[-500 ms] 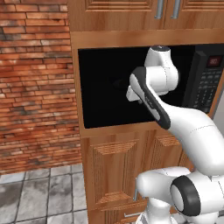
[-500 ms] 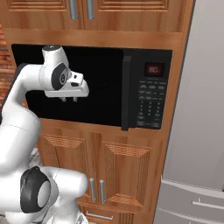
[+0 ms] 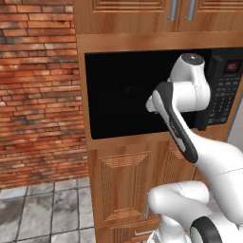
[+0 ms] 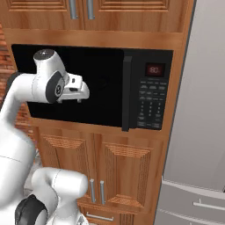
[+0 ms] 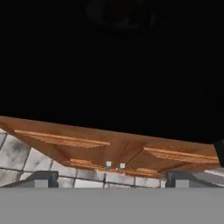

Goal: The microwave is finished heating the chicken drumstick and potato. Take the bowl containing the food and place it on the dining counter.

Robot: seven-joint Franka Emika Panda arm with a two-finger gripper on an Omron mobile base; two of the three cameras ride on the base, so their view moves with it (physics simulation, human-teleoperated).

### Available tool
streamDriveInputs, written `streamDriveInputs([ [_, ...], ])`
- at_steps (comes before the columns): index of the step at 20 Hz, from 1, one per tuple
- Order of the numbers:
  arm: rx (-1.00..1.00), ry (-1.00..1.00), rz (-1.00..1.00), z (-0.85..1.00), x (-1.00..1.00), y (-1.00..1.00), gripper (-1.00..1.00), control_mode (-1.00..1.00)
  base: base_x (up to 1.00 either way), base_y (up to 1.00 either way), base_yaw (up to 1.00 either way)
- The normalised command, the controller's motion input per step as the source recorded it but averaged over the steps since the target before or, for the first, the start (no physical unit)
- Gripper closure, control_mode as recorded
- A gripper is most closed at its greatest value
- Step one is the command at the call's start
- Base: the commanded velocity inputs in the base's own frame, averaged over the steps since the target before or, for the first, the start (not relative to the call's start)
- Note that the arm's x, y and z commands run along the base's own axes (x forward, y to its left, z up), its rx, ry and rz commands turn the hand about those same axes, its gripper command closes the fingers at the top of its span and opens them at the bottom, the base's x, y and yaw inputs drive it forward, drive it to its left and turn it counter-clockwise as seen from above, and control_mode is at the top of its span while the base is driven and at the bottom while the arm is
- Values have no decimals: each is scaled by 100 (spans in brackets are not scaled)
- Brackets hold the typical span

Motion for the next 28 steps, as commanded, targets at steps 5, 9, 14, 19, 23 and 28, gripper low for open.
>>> streamDriveInputs([
  [5,0,-40,0,10,-73,-22,-100,-100,0,0,0],
  [9,0,-44,0,15,-66,-28,-100,-100,0,0,0],
  [14,0,-48,0,17,-39,-47,-100,-100,0,0,0],
  [19,0,-47,0,22,-11,-68,-100,-100,0,0,0],
  [23,0,-28,2,9,1,-70,-100,-100,0,0,0],
  [28,0,-5,4,-6,31,-64,-100,-100,0,0,0],
])
